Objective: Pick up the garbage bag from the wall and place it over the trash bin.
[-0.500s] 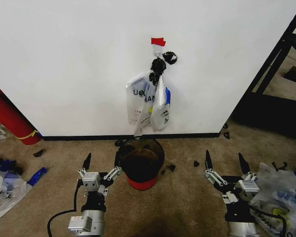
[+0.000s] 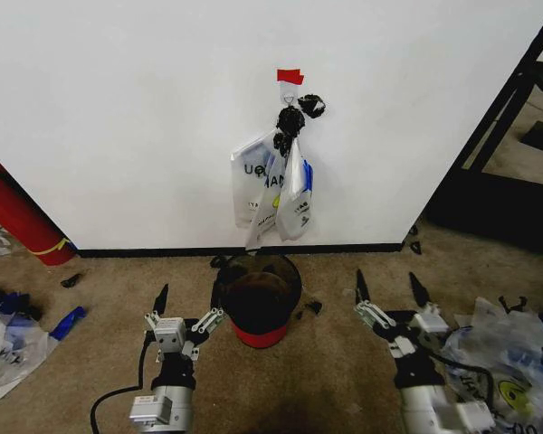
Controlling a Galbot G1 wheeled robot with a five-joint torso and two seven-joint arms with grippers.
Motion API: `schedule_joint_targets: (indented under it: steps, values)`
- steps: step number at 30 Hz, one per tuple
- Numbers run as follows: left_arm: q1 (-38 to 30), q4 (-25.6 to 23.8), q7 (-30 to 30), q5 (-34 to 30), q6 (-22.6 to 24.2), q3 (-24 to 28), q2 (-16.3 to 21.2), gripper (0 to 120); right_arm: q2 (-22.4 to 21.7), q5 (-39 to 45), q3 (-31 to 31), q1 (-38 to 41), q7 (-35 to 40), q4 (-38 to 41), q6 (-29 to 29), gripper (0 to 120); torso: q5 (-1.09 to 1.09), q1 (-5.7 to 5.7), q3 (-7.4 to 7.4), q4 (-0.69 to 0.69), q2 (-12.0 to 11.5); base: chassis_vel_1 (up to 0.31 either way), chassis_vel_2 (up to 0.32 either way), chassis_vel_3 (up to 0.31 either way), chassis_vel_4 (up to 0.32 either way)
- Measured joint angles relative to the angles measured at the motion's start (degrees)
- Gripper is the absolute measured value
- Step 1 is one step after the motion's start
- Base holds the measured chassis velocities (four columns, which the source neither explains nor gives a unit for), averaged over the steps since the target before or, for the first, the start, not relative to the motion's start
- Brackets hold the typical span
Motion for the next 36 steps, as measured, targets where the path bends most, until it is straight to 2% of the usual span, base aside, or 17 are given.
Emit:
schedule_joint_targets:
  steps: [1, 7, 9, 12, 16, 19, 23, 30, 36]
  values:
    - [0.0, 0.0, 0.0, 0.0, 0.0, 0.0, 0.0, 100, 0.0, 0.0, 0.0, 0.0, 0.0, 0.0, 0.0, 100, 0.0, 0.0, 0.0, 0.0, 0.0, 0.0, 0.0, 0.0, 0.0]
    - [0.81, -0.18, 0.03, 0.48, 0.14, -1.8, -0.08, 100, -8.49, 13.83, -8.52, 18.64, -1.15, -7.39, -8.39, 100, 0.0, 0.0, 0.0, 0.01, 0.0, 0.0, 0.0, 0.0, 0.0]
    - [0.96, -0.29, 0.02, 0.61, 0.15, -1.92, -0.14, 100, -9.09, 15.55, -9.53, 20.41, -1.44, -8.47, -8.88, 100, 0.0, 0.0, 0.01, 0.02, 0.0, 0.0, 0.0, 0.0, 0.0]
    - [1.92, -0.85, 0.04, 1.53, 0.2, -2.58, -0.79, 100, -10.37, 25.32, -14.93, 31.88, -2.9, -14.14, -11.81, 100, 0.0, 0.01, 0.01, 0.02, 0.0, 0.0, 0.0, 0.0, 0.0]
    - [3.33, -1.58, 0.04, 2.81, -0.07, -3.33, -1.98, 100, -7.63, 36.34, -19.37, 42.89, -2.51, -20.57, -13.42, 100, -0.01, 0.01, 0.01, 0.02, 0.0, 0.0, 0.0, 0.0, 0.0]
    - [3.77, -1.79, 0.04, 3.12, -0.24, -3.61, -2.36, 100, -5.97, 39.64, -20.08, 45.57, -2.05, -22.7, -13.62, 100, -0.01, 0.01, 0.01, 0.01, 0.0, 0.0, 0.0, 0.0, 0.0]
    - [4.2, -2.05, -0.06, 3.3, -0.58, -4.35, -3.06, 100, 0.71, 47.01, -20.15, 53.12, -0.86, -30.11, -13.88, 100, -0.02, 0.01, 0.01, 0.01, 0.0, 0.0, 0.0, 0.0, 0.0]
    - [4.12, -2.04, -0.07, 3.32, -0.67, -4.19, -3.35, 100, 4.12, 48.5, -20.06, 57.92, -0.73, -35.35, -13.79, 100, -0.02, 0.01, 0.01, 0.01, 0.0, 0.0, 0.0, 0.0, 0.0]
    - [3.93, -1.72, -0.06, 3.29, -0.85, -3.9, -3.47, 100, 3.96, 48.67, -19.12, 57.46, -0.15, -34.54, -14.05, 100, 0.0, 0.0, 0.0, 0.0, 0.0, 0.0, 0.0, 0.0, 0.0]
